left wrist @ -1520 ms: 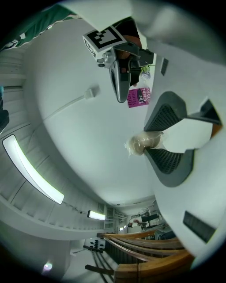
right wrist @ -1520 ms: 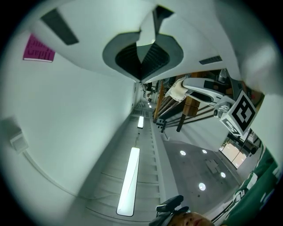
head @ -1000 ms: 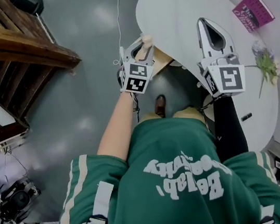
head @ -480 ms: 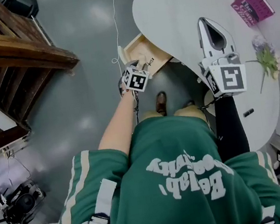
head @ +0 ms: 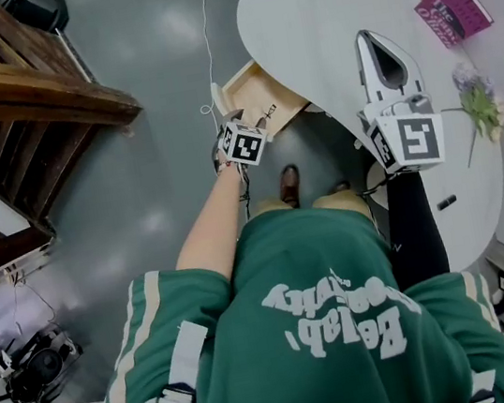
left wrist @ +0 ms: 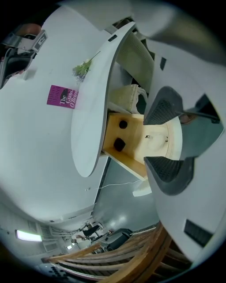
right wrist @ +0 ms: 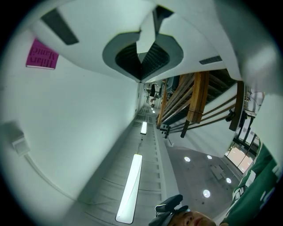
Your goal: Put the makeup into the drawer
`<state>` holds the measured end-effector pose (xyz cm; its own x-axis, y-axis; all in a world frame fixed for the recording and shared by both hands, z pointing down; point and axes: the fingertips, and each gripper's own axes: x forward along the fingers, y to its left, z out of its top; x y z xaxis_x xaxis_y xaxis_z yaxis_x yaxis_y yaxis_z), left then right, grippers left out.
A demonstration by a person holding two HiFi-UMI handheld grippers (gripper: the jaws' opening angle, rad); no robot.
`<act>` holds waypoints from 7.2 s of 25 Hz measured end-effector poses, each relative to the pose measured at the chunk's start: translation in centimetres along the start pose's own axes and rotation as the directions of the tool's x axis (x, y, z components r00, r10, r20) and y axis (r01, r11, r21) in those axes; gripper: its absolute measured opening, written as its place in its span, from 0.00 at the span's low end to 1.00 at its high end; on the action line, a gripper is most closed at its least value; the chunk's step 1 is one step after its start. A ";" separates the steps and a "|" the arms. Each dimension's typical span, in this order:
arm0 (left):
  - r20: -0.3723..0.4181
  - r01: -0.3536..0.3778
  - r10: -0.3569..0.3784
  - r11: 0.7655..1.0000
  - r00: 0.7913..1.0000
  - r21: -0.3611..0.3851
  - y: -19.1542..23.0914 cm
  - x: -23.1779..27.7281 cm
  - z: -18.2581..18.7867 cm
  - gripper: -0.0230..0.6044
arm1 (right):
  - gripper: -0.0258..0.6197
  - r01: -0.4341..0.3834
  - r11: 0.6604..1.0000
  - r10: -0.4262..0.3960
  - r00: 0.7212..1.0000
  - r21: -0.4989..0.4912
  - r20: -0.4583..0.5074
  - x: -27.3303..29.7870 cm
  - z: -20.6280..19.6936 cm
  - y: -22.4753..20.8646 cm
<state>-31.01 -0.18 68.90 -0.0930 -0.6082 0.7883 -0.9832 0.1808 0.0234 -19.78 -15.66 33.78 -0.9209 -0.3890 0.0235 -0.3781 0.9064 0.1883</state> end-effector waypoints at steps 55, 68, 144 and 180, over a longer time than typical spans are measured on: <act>0.700 0.182 -0.546 0.830 0.460 0.528 -36.4 -22.8 34.9 0.41 | 0.05 0.620 0.782 -0.622 0.782 -0.064 -0.039 -32.6 -1.0 -20.3; 0.461 0.391 -0.812 0.579 0.358 0.715 -58.5 -21.3 30.2 0.41 | 0.05 0.863 0.494 -0.869 0.486 -0.108 -0.094 -55.2 -3.4 -24.5; 0.613 0.148 -0.618 0.753 0.492 0.641 -46.5 -21.0 33.9 0.21 | 0.05 0.694 0.717 -0.696 0.718 -0.066 -0.006 -40.7 -0.9 -24.0; 0.650 -0.178 0.009 0.965 0.760 0.195 -3.2 -19.1 22.1 0.22 | 0.05 0.025 0.999 -0.024 0.999 -0.031 0.041 -1.0 2.1 0.3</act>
<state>-29.50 -6.20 40.22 -0.1813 -0.9630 0.1995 -0.9624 0.1320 -0.2375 -19.21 -14.68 31.73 -0.9147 -0.4035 -0.0216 -0.3982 0.8908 0.2191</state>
